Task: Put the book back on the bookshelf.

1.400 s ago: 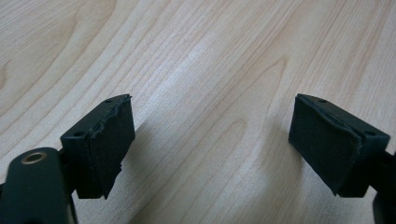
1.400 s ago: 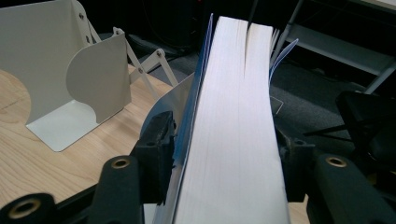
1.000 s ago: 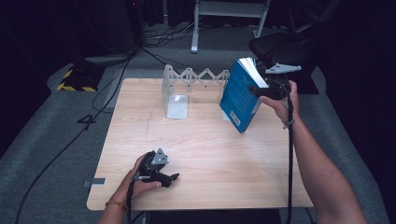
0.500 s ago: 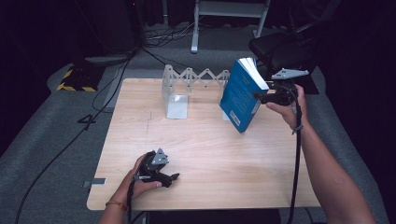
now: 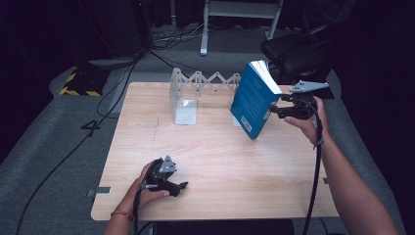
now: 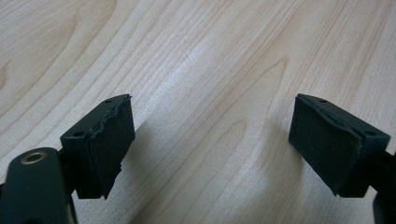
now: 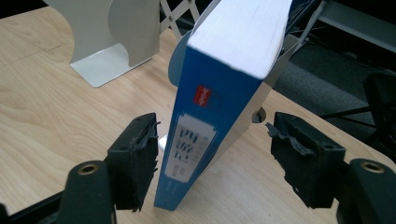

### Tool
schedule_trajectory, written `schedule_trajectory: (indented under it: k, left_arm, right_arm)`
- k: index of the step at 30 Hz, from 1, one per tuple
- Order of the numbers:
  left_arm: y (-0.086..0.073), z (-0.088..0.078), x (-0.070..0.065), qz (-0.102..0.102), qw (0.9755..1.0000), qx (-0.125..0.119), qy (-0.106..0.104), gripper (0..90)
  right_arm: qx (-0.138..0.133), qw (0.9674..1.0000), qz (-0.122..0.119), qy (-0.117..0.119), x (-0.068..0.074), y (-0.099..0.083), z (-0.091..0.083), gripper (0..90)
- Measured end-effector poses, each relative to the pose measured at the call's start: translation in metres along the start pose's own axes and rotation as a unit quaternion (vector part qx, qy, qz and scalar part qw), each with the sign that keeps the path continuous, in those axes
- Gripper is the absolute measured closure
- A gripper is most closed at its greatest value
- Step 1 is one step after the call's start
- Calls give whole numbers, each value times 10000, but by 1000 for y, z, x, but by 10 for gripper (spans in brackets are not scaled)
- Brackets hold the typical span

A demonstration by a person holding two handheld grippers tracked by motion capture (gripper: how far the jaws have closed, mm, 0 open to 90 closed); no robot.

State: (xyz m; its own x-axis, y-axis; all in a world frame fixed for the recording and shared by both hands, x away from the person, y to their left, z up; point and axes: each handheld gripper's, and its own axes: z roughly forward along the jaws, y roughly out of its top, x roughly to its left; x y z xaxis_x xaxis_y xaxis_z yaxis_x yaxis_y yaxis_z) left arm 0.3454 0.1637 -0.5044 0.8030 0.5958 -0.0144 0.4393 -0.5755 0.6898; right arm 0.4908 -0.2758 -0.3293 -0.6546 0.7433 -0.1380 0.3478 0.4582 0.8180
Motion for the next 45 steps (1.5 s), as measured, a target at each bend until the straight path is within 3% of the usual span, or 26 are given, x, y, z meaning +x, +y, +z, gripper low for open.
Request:
schedule_trajectory:
  k: [13, 26, 32, 45]
  left_arm:
    - [0, 0, 0, -8, 10000, -2, 11, 147]
    - [0, 0, -1, -33, 10000, -7, 29, 147]
    - [0, 0, -1, -34, 10000, -7, 28, 147]
    - [0, 0, -1, -24, 10000, -3, 24, 147]
  right_arm:
    - [64, 9996, -139, 227, 4, -25, -8, 287]
    - [310, 9988, -381, 72, 13, -53, -14, 262]
    - [333, 9984, -449, 6, 15, -76, -16, 265]
    - [487, 9977, -444, 181, 17, -128, -21, 265]
